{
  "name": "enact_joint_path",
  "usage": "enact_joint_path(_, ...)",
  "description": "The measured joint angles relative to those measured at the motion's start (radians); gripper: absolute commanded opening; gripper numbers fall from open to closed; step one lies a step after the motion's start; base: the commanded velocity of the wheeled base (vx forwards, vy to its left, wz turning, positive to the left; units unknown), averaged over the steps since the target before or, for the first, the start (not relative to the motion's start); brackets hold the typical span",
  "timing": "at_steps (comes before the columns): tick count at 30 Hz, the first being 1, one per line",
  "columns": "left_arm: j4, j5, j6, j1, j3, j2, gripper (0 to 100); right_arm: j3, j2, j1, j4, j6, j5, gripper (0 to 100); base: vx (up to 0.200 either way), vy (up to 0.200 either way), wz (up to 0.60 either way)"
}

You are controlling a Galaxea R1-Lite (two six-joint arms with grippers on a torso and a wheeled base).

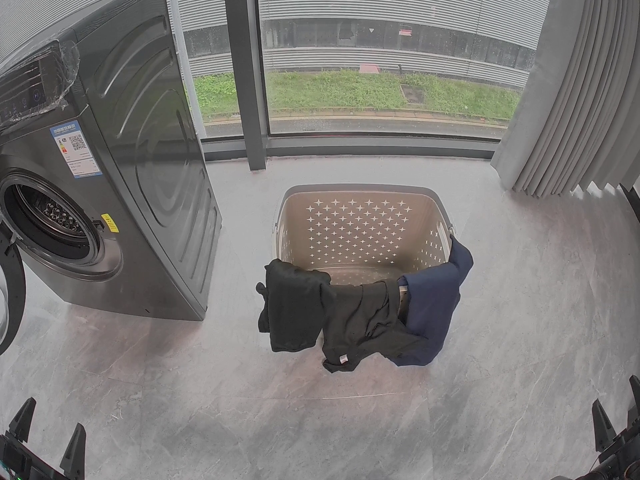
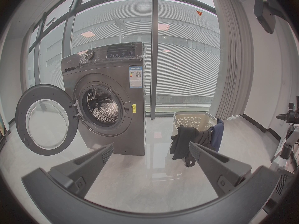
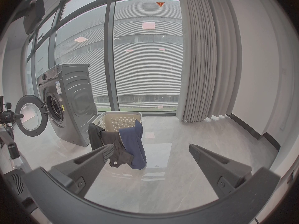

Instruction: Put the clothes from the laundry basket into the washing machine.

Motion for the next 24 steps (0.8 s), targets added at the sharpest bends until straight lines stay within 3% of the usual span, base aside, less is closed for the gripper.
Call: enact_joint_path(24,0.0,0.0,0.0,0.0,0.0,0.0,100,0.0,0.0,0.0,0.0,0.0,-0.001,100,0.0,0.0,0.0)
